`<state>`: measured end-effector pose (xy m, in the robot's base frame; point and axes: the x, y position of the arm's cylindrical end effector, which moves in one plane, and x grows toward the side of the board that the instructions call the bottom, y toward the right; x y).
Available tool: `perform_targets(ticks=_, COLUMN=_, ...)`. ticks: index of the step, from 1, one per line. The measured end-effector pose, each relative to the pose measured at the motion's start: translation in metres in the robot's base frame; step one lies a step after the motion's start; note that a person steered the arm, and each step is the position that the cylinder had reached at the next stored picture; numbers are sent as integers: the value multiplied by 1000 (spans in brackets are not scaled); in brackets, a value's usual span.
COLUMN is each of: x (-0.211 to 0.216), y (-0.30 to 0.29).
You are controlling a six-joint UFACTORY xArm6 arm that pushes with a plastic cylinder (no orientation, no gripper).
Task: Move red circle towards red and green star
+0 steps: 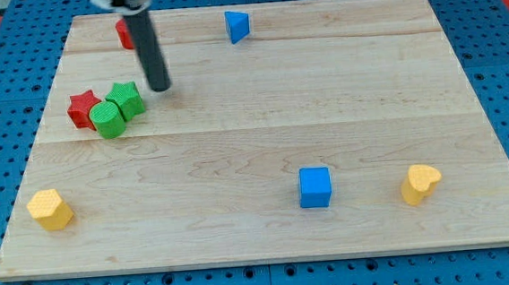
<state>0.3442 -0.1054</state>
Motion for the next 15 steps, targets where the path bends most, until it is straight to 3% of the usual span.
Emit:
perform_targets(ticks=2, x=-102, y=12)
perform_targets(ticks=3, x=-138, y=-34)
perform_targets(ticks=4, x=-137, y=-86)
perform_targets(ticks=6, x=-94, y=-85)
perform_targets(ticks=7, x=-125, y=-64)
perform_targets(ticks=8, x=-103, y=-59)
perform_targets(ticks=10, x=-62, y=-100)
perform_targets(ticks=11, x=-103, y=-78)
perform_targets(ticks=12, x=-87, y=-39)
perform_targets(ticks=15, x=-13, y=-65)
